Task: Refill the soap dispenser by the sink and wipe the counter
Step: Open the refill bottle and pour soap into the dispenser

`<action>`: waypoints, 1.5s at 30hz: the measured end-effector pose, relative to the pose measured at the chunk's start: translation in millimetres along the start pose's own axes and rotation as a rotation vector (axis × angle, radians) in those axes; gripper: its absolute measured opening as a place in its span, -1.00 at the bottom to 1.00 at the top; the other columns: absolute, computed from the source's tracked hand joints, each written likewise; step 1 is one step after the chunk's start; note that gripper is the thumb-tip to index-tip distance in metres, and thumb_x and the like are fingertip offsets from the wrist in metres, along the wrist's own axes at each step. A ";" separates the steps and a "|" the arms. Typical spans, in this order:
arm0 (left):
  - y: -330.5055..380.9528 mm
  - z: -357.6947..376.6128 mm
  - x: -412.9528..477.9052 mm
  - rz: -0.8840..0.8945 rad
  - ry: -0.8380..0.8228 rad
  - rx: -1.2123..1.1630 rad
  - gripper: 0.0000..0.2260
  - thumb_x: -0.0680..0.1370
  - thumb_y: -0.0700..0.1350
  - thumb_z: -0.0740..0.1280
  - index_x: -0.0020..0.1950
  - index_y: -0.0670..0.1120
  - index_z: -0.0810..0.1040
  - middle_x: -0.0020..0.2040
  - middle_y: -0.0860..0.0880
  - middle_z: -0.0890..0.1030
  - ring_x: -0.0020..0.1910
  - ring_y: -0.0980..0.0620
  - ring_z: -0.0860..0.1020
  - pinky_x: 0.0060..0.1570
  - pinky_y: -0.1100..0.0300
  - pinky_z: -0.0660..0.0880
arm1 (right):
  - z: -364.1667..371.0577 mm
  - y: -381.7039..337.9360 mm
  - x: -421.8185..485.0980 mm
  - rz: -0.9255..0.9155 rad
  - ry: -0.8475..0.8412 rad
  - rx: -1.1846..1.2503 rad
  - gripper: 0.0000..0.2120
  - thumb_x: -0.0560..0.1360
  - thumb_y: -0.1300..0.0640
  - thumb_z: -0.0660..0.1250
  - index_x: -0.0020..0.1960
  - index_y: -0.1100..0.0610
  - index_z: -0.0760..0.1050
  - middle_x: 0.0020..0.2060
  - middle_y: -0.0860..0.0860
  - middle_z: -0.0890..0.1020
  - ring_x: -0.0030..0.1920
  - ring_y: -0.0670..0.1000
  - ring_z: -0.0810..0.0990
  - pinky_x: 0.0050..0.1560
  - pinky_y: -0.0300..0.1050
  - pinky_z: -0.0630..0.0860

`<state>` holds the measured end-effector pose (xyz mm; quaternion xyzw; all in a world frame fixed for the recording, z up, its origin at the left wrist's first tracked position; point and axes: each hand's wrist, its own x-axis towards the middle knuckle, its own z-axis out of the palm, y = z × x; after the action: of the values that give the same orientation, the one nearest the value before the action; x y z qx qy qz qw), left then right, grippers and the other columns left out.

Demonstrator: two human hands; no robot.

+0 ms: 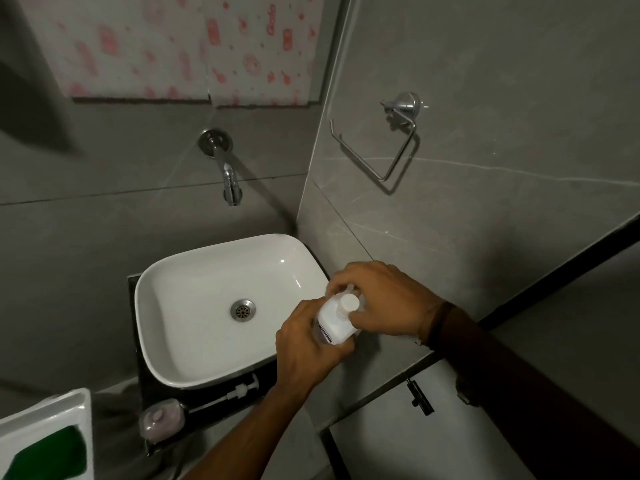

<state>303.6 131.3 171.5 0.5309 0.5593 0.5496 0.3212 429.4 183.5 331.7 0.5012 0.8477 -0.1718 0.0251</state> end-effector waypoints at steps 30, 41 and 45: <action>-35.1 -24.3 0.6 -0.031 -0.002 0.052 -0.44 0.25 0.08 0.71 0.20 0.20 0.63 0.11 0.18 0.70 0.09 0.21 0.66 0.03 0.23 0.64 | 24.7 27.1 5.7 0.048 0.458 0.384 -0.61 0.33 0.19 0.59 0.14 0.02 0.67 -0.02 -0.12 0.68 -0.07 -0.11 0.69 -0.03 -0.27 0.66; -82.9 -53.0 -50.8 -0.053 -0.096 0.123 -0.41 0.22 -0.02 0.70 0.22 0.09 0.67 0.15 0.08 0.72 0.08 0.10 0.71 -0.10 0.23 0.65 | 234.3 94.6 36.3 0.709 0.399 0.593 -0.81 0.36 0.35 0.43 -0.39 0.31 0.50 -0.42 0.25 0.56 -0.37 0.08 0.49 -0.32 0.09 0.52; -97.5 -64.0 -60.8 -0.079 -0.087 0.174 -0.37 0.22 0.01 0.73 0.26 0.03 0.67 0.16 0.08 0.72 0.07 0.06 0.71 -0.06 0.18 0.64 | 266.4 105.0 63.7 0.740 0.350 0.671 -0.70 0.38 0.35 0.40 -0.40 0.10 0.38 -0.40 0.07 0.44 -0.28 0.00 0.46 -0.33 -0.10 0.28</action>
<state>233.7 72.5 76.7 0.5577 0.6110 0.4624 0.3192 453.4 198.8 39.7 0.7686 0.5041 -0.3269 -0.2197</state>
